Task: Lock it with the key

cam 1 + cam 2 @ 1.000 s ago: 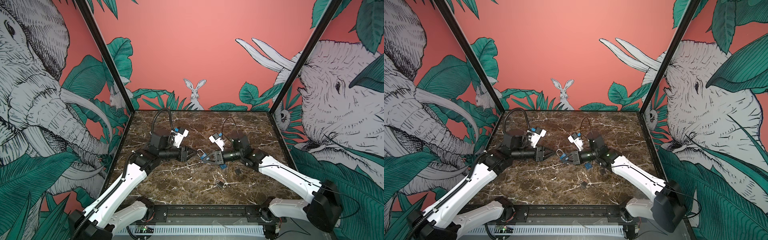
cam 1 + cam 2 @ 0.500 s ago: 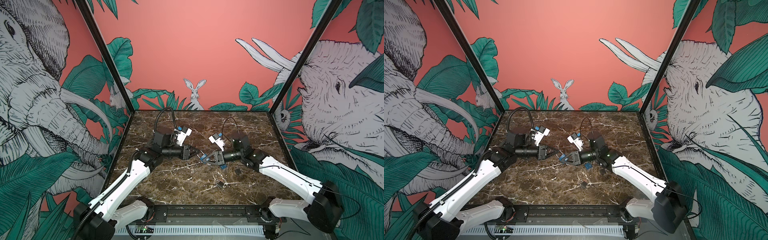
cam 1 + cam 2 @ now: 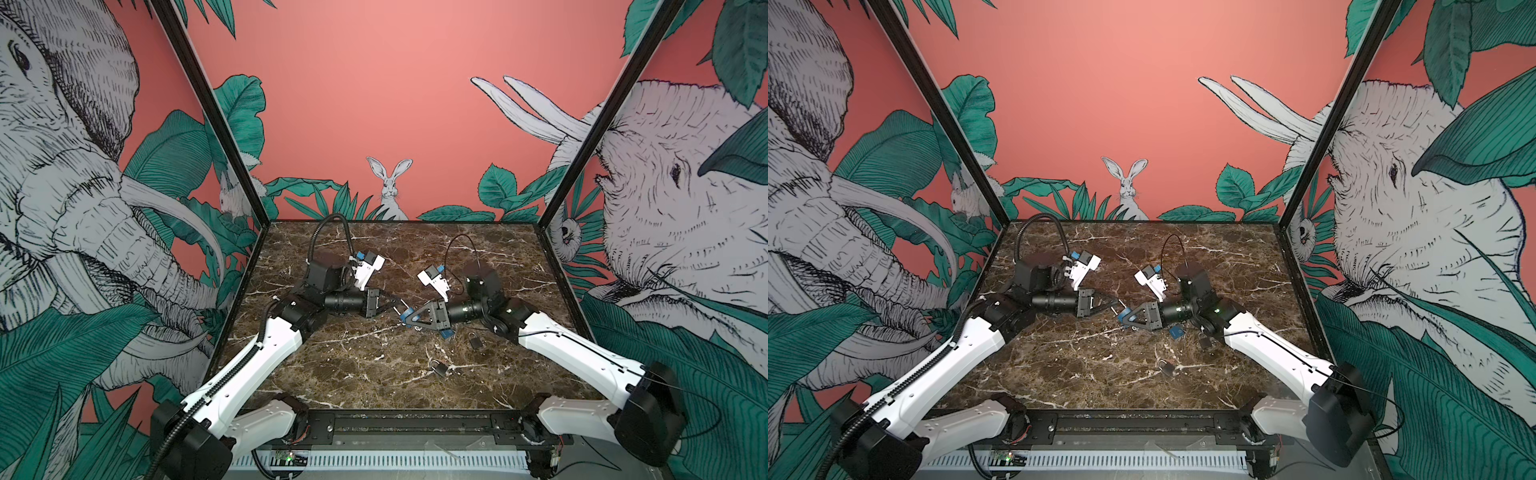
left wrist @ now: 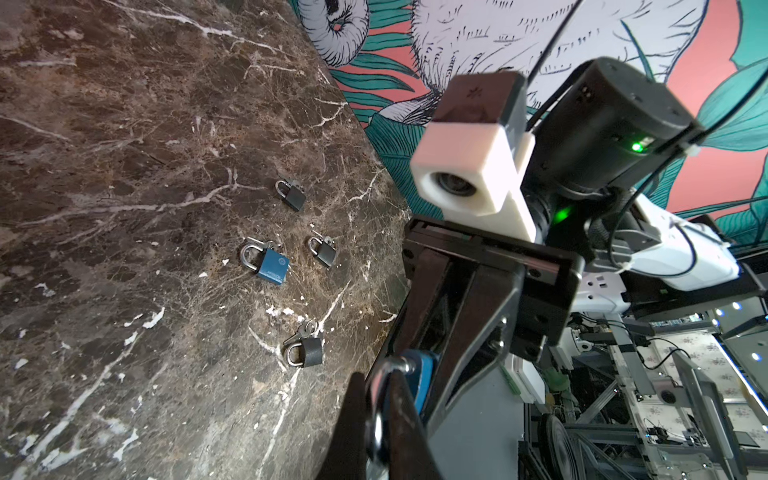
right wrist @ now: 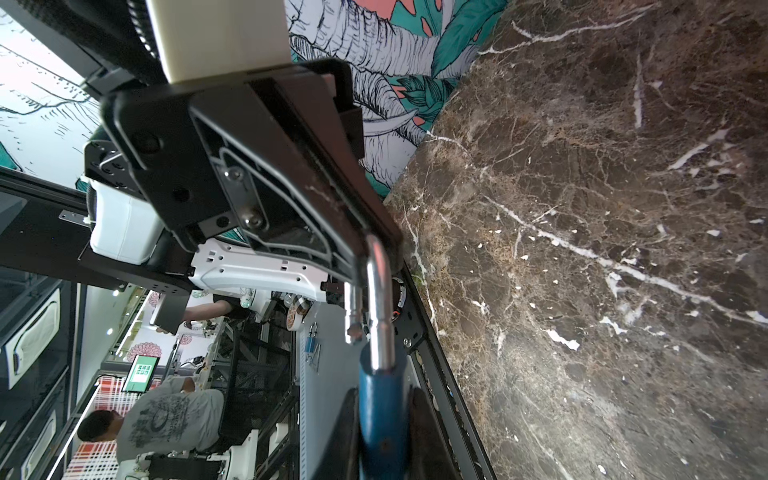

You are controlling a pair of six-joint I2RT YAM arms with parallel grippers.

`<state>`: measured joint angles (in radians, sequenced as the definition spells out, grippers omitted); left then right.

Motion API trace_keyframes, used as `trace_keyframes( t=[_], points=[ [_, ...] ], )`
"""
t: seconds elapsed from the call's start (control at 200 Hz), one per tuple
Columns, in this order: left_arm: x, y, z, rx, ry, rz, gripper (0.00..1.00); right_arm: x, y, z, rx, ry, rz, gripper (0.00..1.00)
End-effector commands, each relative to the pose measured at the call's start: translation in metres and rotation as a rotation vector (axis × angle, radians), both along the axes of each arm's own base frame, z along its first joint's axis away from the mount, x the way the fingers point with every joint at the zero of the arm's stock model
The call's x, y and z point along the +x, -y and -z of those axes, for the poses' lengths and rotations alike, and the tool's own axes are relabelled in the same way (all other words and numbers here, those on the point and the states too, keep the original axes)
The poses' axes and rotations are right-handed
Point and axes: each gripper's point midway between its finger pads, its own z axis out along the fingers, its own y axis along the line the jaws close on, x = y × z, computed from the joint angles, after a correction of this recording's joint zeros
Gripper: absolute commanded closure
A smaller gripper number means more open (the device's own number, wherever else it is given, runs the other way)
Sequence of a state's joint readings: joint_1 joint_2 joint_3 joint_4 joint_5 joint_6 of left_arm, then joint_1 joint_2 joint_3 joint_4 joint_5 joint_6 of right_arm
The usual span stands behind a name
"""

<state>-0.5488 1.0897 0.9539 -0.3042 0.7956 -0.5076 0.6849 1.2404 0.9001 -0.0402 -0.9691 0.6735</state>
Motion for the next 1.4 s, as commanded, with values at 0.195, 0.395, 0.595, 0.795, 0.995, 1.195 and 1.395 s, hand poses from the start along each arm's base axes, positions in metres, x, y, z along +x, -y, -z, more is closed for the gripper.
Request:
trace_keyframes(
  t=[0.195, 0.395, 0.595, 0.795, 0.995, 1.195, 1.395],
  points=[
    [-0.004, -0.002, 0.023, 0.038, 0.001, 0.018, 1.00, -0.008, -0.003, -0.065, 0.227, 0.064, -0.046, 1.00],
    [-0.002, -0.003, 0.033, 0.050, 0.006, 0.005, 1.00, -0.014, 0.000, -0.079, 0.286, 0.052, -0.062, 1.00],
    [-0.002, -0.003, 0.039, 0.055, 0.004, 0.002, 1.00, -0.015, 0.001, -0.085, 0.312, 0.049, -0.053, 1.00],
    [-0.011, -0.003, 0.040, 0.030, -0.033, 0.032, 1.00, -0.010, 0.001, -0.085, 0.323, 0.055, -0.025, 1.00],
    [-0.022, -0.002, 0.039, -0.018, -0.067, 0.052, 1.00, -0.004, -0.001, -0.082, 0.327, 0.059, 0.000, 1.00],
    [-0.038, 0.002, 0.043, -0.023, -0.094, 0.092, 1.00, 0.001, -0.004, -0.084, 0.346, 0.055, 0.009, 1.00],
    [-0.053, 0.010, 0.047, -0.024, -0.112, 0.143, 1.00, 0.008, -0.009, -0.082, 0.347, 0.044, 0.016, 1.00]
  ],
)
